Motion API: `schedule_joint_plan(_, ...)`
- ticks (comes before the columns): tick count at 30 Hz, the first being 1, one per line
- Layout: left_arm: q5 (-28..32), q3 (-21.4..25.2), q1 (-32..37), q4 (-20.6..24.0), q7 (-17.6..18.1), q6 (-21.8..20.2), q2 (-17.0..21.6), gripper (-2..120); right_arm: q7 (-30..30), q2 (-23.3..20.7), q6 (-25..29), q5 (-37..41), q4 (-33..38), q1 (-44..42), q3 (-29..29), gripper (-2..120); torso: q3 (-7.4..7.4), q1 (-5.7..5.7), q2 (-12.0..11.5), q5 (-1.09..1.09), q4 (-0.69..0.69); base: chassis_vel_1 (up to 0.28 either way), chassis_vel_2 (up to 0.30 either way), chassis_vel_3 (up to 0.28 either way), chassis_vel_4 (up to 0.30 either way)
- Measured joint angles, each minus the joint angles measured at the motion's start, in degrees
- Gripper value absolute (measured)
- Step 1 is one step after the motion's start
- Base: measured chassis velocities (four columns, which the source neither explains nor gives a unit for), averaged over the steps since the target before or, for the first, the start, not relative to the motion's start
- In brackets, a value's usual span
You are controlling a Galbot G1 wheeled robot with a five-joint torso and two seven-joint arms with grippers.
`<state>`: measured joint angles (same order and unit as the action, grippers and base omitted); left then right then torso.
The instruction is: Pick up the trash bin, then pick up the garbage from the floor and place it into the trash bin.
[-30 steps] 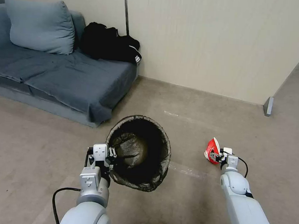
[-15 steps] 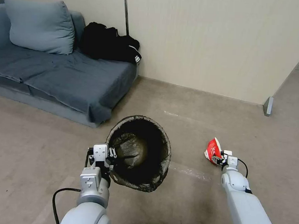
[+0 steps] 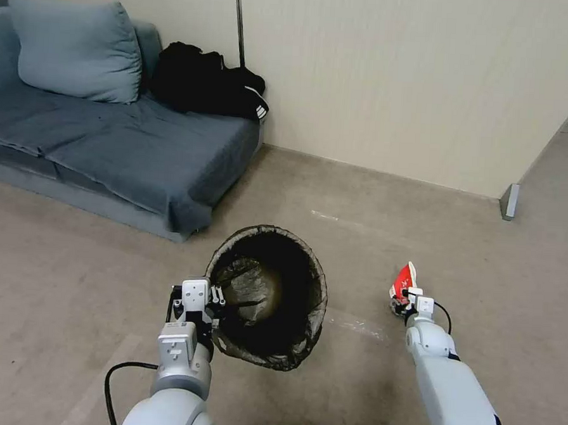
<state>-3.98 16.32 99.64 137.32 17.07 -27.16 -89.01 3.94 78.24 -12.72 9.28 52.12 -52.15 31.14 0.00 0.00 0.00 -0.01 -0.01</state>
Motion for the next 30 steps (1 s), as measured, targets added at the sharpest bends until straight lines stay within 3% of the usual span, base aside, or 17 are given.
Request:
schedule_joint_plan(9, -0.41, -0.01, 0.13, 0.21, -0.17, 0.00, -0.16, 0, 0.12, 0.20, 1.09, -0.92, 0.15, 0.34, 0.13, 16, 0.00, 0.00, 0.00, 0.01, 0.01, 0.000, 0.000, 0.000, 0.000)
schedule_joint_plan(21, 1.17, 0.70, -1.53, -1.21, -0.08, -0.61, 0.57, 0, 1.86, 0.34, 2.70, -0.72, 4.74, -1.31, 0.20, 14, 0.00, 0.00, 0.00, 0.00, 0.00, 0.000, 0.000, 0.000, 0.000)
schedule_joint_plan(26, 3.28, 1.00, -2.65, -1.96, 0.23, -1.75, 1.24, 0, 2.63, 0.29, 2.94, 0.01, 13.06, -4.09, 0.01, 14, 0.00, 0.00, 0.00, 0.01, 0.00, 0.000, 0.000, 0.000, 0.000)
schedule_joint_plan(30, 4.91, 1.02, -3.59, -2.79, 0.43, -2.68, 1.83, 0, 2.08, 0.17, 4.32, 1.09, 27.35, -9.07, -0.58, 14, 0.00, 0.00, 0.00, -0.02, 0.01, 0.000, 0.000, 0.000, 0.000)
